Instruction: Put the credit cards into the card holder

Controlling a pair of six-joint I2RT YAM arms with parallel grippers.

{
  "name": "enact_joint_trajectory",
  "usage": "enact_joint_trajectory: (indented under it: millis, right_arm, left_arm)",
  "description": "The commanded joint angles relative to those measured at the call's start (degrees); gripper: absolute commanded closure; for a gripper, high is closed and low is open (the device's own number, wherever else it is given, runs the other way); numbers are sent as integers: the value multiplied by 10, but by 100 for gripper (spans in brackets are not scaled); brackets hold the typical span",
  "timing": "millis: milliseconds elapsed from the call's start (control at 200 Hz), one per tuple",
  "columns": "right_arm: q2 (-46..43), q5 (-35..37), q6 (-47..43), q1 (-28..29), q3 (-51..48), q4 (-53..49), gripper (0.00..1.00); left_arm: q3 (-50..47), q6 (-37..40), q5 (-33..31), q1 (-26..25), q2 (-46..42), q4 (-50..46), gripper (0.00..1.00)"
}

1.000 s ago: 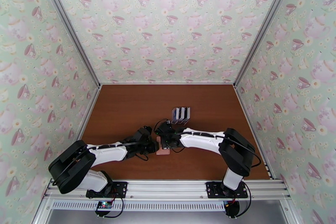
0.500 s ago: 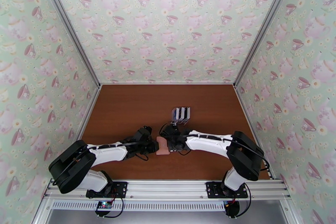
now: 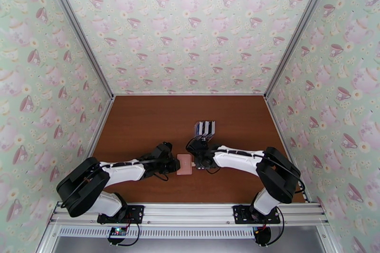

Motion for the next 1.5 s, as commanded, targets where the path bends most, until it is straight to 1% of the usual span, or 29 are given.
enact_joint_trajectory:
  millis: [0,270,446,521,726,877,1022,1197,1352,1493]
  right_arm:
    - [16,-1,-2,-3,0,7,77]
    - [38,-10,-9,-6,1,15,76]
    - [57,-1,-16,-6,14,-5,76]
    - [38,-2,-18,-6,12,-4,76]
    - [-50,-17,-28,-6,18,1,73]
    - [-94,-56,-33,-6,22,23,73]
    - [-102,-111,-31,-5,16,67,74]
    - [-85,-188,-20,-6,0,140,75]
    - [-50,-200,-13,-7,-3,149,76]
    - [-38,-225,-2,-27,-33,186,74]
  left_arm:
    - [-4,9,-29,-3,39,-39,74]
    - [-1,9,-29,-3,46,-37,74]
    - [7,13,-28,-3,51,-45,74]
    - [11,16,-29,-3,45,-51,74]
    - [25,26,-32,-3,23,-72,73]
    - [36,31,-34,-3,13,-87,73]
    - [40,33,-38,-2,9,-92,73]
    - [39,33,-39,3,6,-94,75]
    - [37,34,-39,8,7,-93,78]
    - [34,35,-36,14,10,-92,80]
